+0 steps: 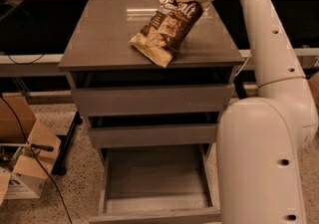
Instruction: Pick brown chip bag from bottom drawer and place on counter
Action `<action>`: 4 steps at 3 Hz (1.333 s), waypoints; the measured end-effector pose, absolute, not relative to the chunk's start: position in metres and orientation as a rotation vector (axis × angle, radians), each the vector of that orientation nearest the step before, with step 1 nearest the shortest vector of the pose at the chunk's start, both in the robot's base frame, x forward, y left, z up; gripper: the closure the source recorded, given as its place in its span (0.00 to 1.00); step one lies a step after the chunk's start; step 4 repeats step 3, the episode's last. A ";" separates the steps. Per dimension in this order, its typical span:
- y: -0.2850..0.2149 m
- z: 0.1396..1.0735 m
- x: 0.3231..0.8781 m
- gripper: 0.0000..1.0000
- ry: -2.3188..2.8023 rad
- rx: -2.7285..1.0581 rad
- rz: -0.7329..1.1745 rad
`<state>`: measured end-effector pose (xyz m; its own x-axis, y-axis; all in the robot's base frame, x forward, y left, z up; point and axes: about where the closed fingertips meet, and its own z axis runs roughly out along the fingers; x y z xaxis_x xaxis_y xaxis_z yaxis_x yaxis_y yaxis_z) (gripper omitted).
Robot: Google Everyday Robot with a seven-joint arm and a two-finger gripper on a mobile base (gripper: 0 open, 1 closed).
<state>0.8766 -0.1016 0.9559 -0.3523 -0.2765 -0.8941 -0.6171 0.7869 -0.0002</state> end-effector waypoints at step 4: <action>-0.093 0.947 0.881 0.00 1.954 -0.681 0.427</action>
Offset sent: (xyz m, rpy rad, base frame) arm 0.0022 0.0011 -0.0022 0.0024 0.0008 0.0000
